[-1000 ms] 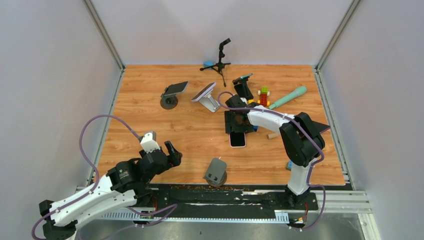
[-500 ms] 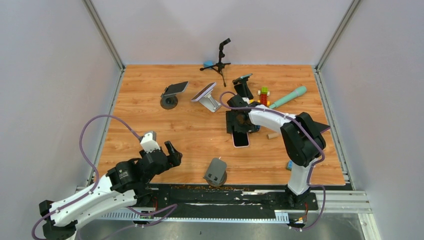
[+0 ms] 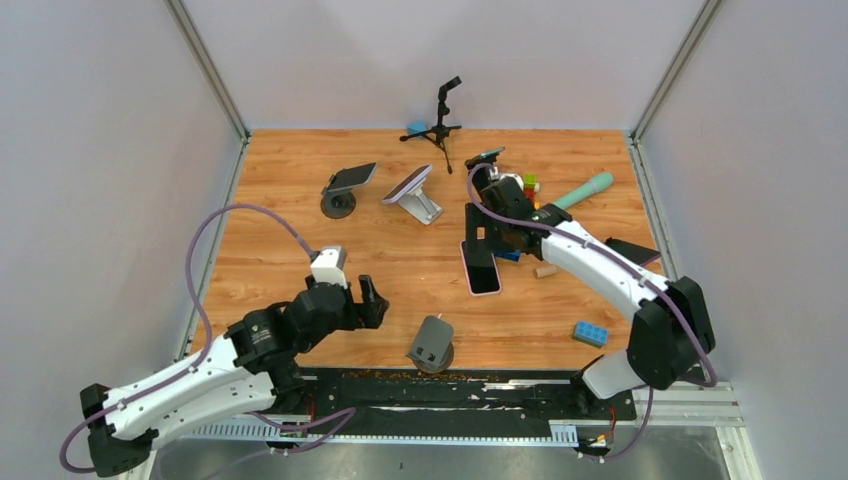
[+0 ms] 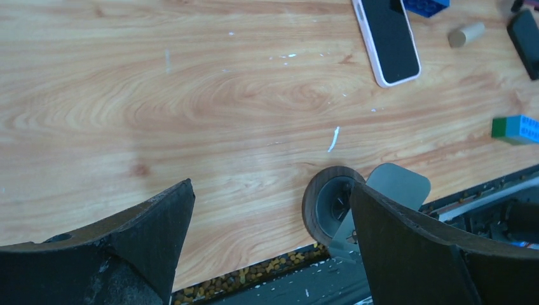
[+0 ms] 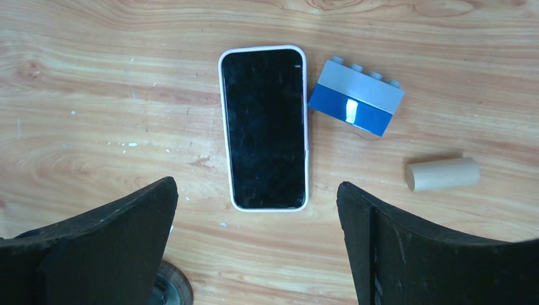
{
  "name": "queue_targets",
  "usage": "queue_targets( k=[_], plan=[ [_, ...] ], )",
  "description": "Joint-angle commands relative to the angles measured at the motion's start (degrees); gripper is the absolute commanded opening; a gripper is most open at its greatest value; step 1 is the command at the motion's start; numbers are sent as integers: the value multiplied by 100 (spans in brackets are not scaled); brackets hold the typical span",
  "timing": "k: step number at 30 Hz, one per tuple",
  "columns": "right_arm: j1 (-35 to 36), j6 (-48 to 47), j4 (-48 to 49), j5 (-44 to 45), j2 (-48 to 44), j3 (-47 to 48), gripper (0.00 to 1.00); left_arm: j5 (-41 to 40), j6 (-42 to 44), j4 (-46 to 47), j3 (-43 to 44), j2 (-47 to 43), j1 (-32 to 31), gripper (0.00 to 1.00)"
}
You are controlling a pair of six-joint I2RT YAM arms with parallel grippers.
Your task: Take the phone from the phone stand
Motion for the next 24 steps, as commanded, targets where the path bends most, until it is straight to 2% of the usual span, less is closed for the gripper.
queue_targets(
  k=[1,5,11,18,24],
  plan=[
    [-25,-154,121,-131,-779,-267,98,705,1194,713,518,769,-25,99],
    [-20,-205,117,-213,-1356,-546,98,1456,1776,1069,732,1383,-21,100],
    [-25,-157,104,-164,-2045,-926,97,2017,2057,2251,419,1532,-31,100],
    [-20,-161,104,-34,-2215,-1110,96,2042,2186,2520,494,2225,-283,100],
    [-22,-117,124,-37,-2175,-1191,95,1521,2129,2515,519,2763,-801,100]
  ],
)
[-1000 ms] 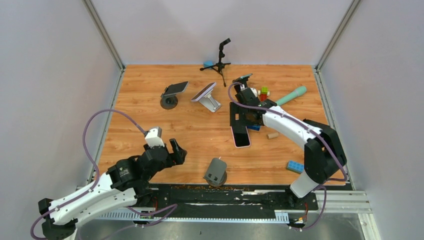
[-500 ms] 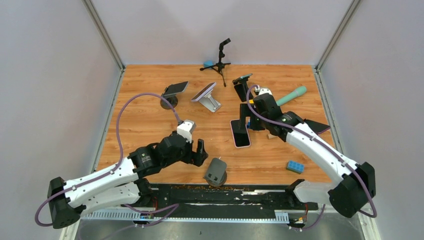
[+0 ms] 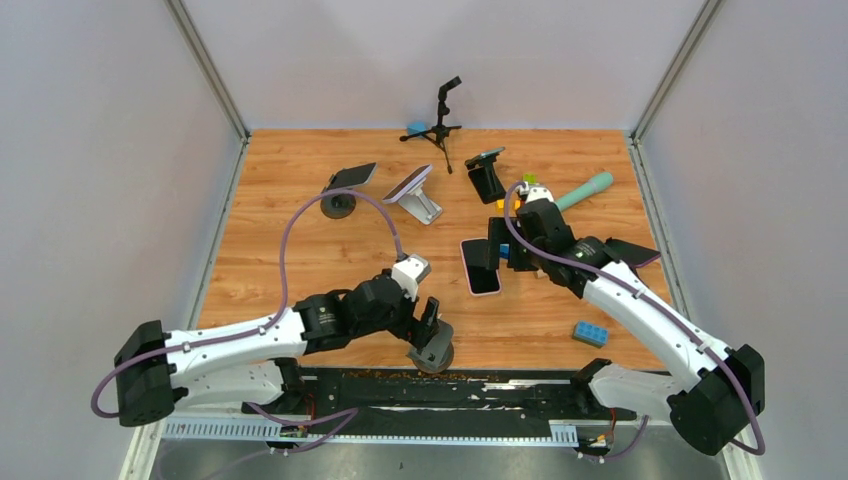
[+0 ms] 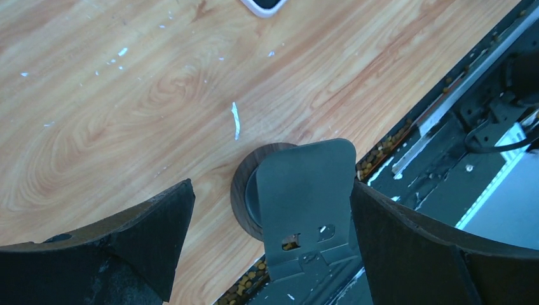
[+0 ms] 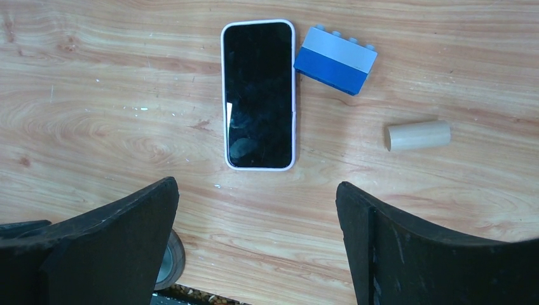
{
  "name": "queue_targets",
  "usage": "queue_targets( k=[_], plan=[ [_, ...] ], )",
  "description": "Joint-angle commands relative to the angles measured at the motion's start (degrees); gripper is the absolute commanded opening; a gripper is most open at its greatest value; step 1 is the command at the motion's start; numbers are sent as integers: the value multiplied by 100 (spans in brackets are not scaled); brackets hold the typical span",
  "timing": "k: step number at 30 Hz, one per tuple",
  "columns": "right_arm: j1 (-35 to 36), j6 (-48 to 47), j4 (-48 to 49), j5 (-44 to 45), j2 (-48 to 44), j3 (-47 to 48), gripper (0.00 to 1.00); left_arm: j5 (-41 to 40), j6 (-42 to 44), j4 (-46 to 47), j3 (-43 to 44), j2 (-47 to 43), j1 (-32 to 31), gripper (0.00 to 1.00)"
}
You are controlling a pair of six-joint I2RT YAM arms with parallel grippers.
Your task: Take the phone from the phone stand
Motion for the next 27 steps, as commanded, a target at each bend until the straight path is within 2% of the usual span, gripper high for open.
queue_targets(
  k=[1,9,15,17,23,25,27],
  plan=[
    [-19,2,178,87,-28,-43,95,-378,58,283,72,254,-394,100],
    [-20,-10,207,71,-32,-125,95,-1026,8,37,327,706,-885,100],
    [-20,-10,220,307,-274,-229,95,-2164,-147,-1230,1138,665,-1112,100],
    [-21,-15,224,374,-377,-250,95,-2292,-107,-1622,1383,658,-1122,100],
    [-20,-2,233,592,-633,-286,94,-1662,160,-1421,1888,853,-1496,100],
    [-20,70,216,743,-762,-269,93,-1275,182,-1201,2031,1169,-1674,90],
    [-20,233,75,1016,-952,-189,92,-1058,106,-1025,2179,1553,-1926,85]
  ],
)
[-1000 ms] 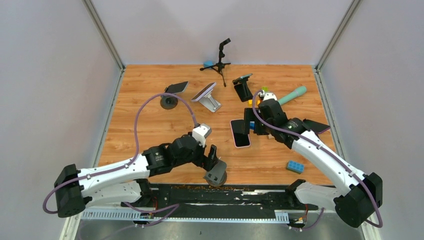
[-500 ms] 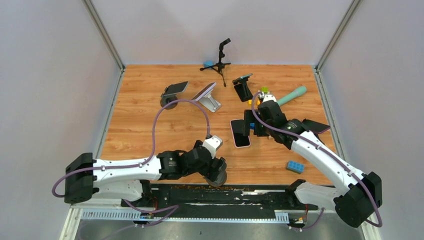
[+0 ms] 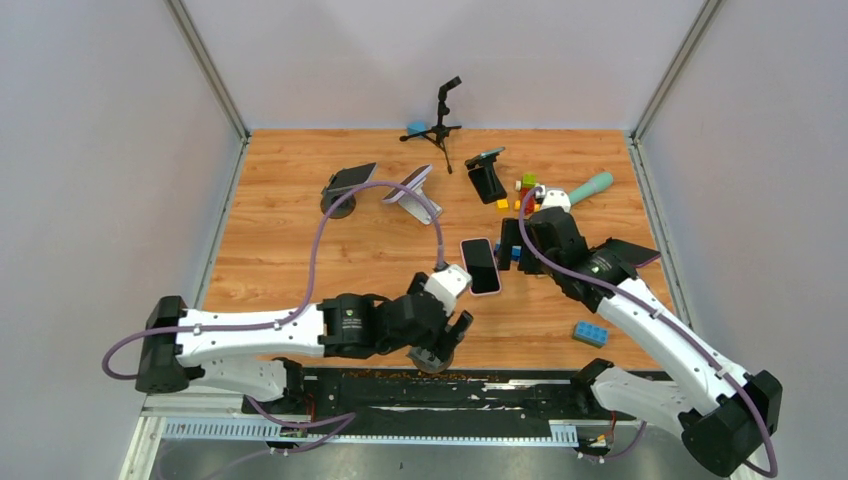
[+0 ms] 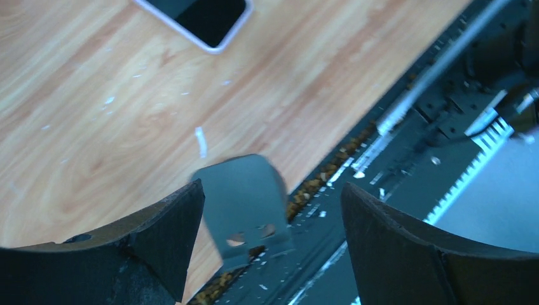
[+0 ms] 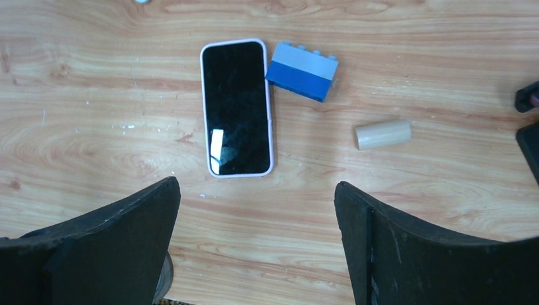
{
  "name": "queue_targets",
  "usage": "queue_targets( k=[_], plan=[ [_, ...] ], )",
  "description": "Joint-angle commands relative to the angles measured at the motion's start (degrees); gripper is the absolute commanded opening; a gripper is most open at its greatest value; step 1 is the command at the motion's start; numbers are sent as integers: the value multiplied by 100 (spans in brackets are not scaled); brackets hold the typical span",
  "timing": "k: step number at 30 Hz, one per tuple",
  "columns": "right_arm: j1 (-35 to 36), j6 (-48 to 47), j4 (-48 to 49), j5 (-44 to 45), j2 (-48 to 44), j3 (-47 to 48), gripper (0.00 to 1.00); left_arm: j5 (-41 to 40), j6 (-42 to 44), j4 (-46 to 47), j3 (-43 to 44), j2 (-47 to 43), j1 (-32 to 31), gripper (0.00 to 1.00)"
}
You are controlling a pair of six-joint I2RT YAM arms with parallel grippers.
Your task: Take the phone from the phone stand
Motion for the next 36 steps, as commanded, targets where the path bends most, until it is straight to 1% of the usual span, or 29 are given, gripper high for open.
queue_targets(
  k=[1,4,6,8,13,17,23,30,36],
  plan=[
    [-25,313,11,624,-467,155,92,578,-3,480,470,726,-553,85],
    [-18,476,-61,1153,-919,215,92,796,-186,715,794,1426,-950,86],
    [-20,479,-107,1411,-1257,298,92,893,-301,666,1164,1877,-1065,87],
    [-19,465,-232,1621,-1516,453,91,923,-406,515,1345,2299,-1080,88],
    [-20,332,-509,1891,-1917,851,91,960,-459,477,1352,3078,-1083,90],
    [-19,218,-543,1903,-2100,972,91,877,-501,384,1368,3465,-1075,90],
    [-16,258,-668,1951,-2162,890,91,773,-588,105,1245,3687,-879,90],
    [-20,341,-679,1937,-2190,739,91,576,-624,86,674,3317,-502,90],
    [-21,368,-681,1868,-2097,741,91,527,-404,92,260,3182,-76,90]
  ],
)
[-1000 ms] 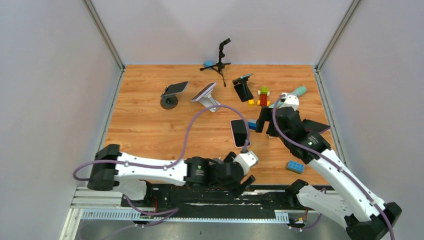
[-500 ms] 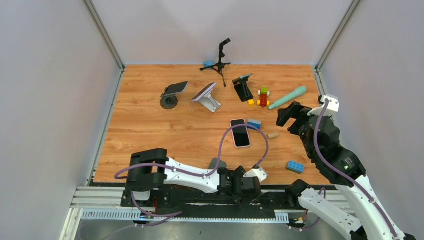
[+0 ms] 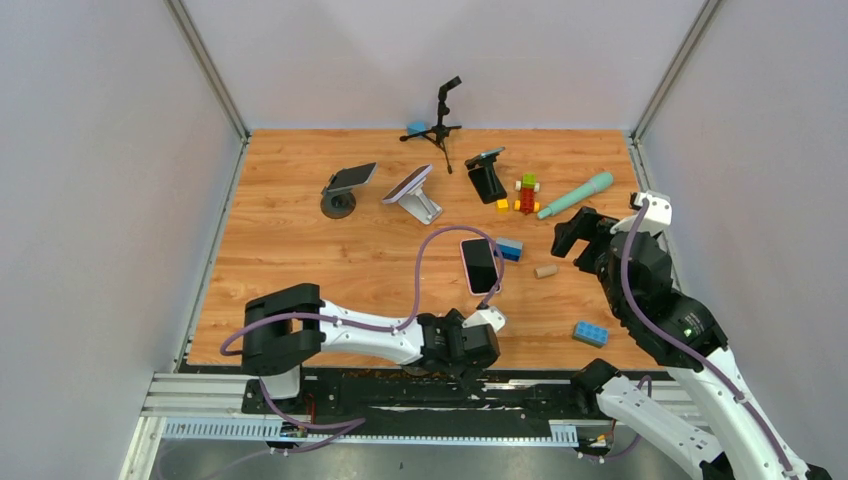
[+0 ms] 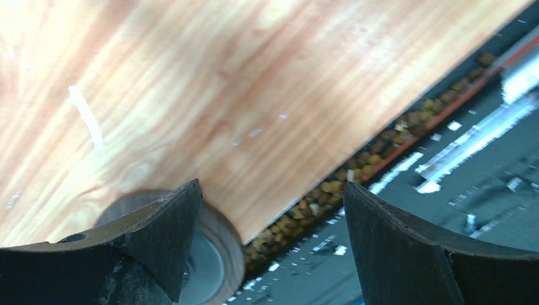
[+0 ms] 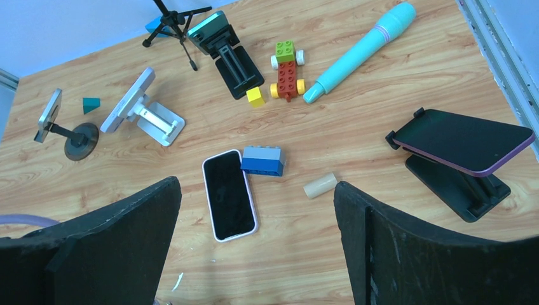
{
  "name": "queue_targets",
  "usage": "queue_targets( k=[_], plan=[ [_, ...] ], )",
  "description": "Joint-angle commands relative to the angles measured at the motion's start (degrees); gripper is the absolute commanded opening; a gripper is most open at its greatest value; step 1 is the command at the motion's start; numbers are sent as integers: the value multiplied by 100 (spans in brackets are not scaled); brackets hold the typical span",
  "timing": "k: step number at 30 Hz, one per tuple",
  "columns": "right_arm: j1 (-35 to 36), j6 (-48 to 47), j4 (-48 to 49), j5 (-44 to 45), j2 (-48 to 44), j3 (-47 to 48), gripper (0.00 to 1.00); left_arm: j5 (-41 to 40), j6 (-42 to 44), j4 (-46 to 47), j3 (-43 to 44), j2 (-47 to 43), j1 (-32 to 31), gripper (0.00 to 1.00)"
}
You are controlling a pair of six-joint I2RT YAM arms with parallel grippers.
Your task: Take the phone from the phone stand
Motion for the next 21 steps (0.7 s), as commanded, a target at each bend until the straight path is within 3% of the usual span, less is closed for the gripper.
queue_targets(
  k=[1,11,21],
  plan=[
    [-14,62,29,37,36,6,91,-200,138,-203,-310,-203,287,90],
    [-14,53,27,50,-60,-95,91,-267,403,-150,-843,-454,948,90],
    [-14,31,28,31,-33,-138,91,-535,544,-218,-1016,-670,1070,91]
  ],
)
